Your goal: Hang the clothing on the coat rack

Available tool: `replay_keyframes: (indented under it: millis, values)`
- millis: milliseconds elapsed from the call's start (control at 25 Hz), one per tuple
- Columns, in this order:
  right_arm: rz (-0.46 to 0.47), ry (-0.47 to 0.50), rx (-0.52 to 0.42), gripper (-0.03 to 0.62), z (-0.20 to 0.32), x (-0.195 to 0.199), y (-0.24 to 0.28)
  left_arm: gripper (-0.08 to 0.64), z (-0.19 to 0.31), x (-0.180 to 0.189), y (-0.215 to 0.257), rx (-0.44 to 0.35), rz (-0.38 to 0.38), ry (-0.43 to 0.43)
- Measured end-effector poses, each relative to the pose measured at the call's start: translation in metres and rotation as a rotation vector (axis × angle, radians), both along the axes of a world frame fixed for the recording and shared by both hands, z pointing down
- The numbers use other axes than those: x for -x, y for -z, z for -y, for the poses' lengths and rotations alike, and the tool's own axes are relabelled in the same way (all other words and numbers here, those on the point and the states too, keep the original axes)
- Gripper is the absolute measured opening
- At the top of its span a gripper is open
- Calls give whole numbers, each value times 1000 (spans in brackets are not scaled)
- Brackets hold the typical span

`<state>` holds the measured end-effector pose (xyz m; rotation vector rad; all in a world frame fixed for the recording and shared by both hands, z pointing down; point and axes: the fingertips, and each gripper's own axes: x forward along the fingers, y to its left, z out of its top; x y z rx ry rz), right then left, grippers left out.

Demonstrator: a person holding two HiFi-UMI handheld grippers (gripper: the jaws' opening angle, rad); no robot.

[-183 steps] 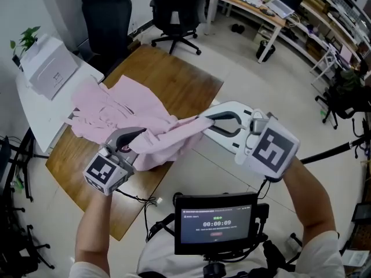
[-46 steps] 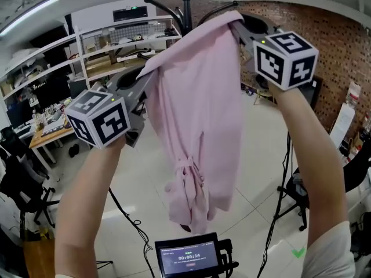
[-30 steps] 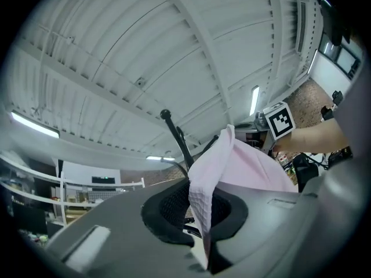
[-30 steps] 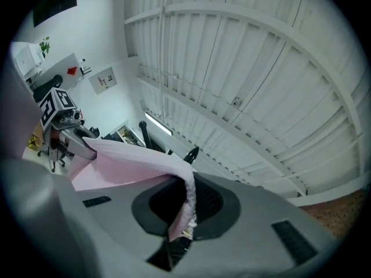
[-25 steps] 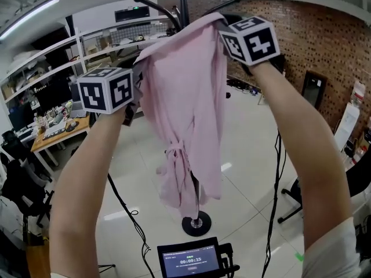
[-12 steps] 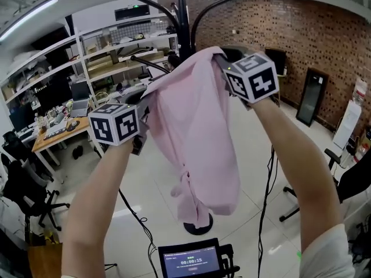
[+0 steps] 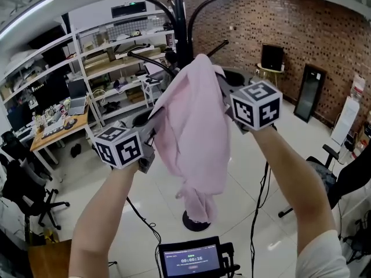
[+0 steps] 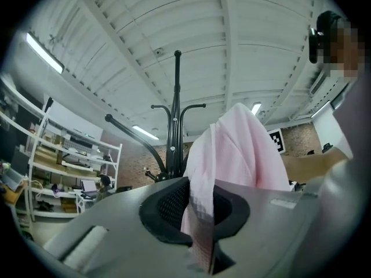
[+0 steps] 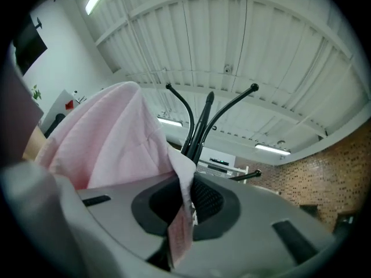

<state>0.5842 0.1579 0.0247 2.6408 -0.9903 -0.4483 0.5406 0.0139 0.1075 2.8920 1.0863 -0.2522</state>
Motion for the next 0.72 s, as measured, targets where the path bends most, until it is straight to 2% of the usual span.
replay_keyframes:
  millis: [280,720]
  values:
    - [19,20,-35,52,-4,10,-13,150,12,11,-24,42,13,-10]
    - [-10,51,-108,64,-14,35,-15,155,16,51,-48,97,12,-34]
